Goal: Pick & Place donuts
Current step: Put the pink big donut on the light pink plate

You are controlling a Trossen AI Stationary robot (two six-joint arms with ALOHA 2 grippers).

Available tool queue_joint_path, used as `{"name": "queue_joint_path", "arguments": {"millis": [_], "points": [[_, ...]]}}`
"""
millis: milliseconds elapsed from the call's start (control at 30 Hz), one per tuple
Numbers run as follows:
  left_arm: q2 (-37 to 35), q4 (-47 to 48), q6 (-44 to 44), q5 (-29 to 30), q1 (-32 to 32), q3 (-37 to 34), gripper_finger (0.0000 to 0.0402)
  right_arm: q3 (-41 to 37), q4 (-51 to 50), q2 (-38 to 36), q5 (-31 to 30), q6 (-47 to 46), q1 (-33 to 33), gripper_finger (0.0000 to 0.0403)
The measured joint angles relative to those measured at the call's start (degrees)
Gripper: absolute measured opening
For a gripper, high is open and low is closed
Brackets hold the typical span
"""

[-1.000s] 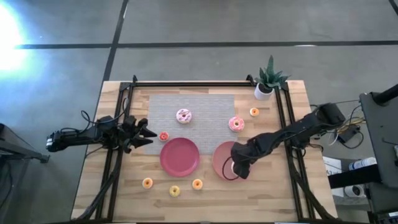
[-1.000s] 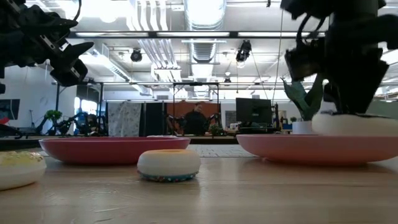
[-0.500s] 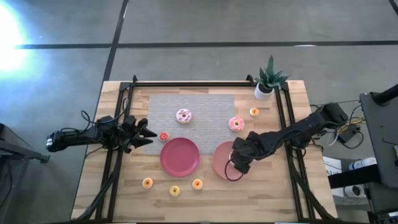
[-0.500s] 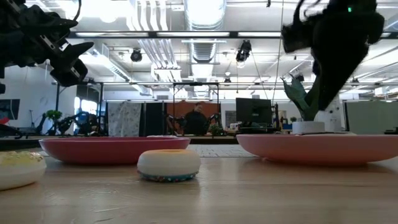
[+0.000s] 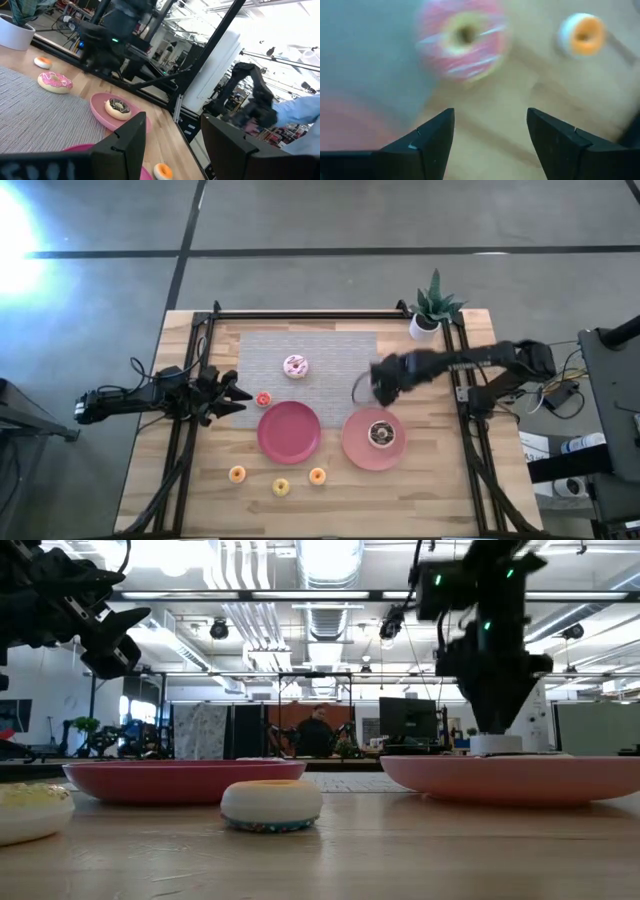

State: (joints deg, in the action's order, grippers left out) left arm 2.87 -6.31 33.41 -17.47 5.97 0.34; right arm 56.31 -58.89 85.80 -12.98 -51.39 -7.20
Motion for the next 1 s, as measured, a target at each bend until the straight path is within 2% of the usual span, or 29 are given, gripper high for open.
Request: {"name": "queue_joint_path", "arguments": {"millis": [100,233,433,800,900,1000], "points": [[0.00,-0.02,0.00,0.00,-0.01,0.00,0.0165,-2.25,4.28,-1.02,4.55,4.60,-7.15,0.0242],[0.00,-0.02,0.00,0.00,0.00,0.00,0.0165,-3.36,10.25,-0.91,8.34,8.06,-12.42,0.0242],[0.00,0.02,0.00,0.00,-0.01,0.00,0.0165,-3.53,16.56,1.55,8.87,9.75,-12.98,0.0242],[0.02,-0.01,0.00,-0.02,0.00,0.00,0.0165,-3.62,18.37,9.46,8.55,14.26,-14.61,0.0240],[0.02,0.00,0.00,0.00,-0.01,0.00,0.0165,-3.59,19.13,10.92,9.77,16.40,-14.65,0.0217],[0.02,-0.02,0.00,0.00,0.01,0.00,0.0165,-3.53,19.73,11.79,10.60,18.42,-14.78,0.0170]]}}
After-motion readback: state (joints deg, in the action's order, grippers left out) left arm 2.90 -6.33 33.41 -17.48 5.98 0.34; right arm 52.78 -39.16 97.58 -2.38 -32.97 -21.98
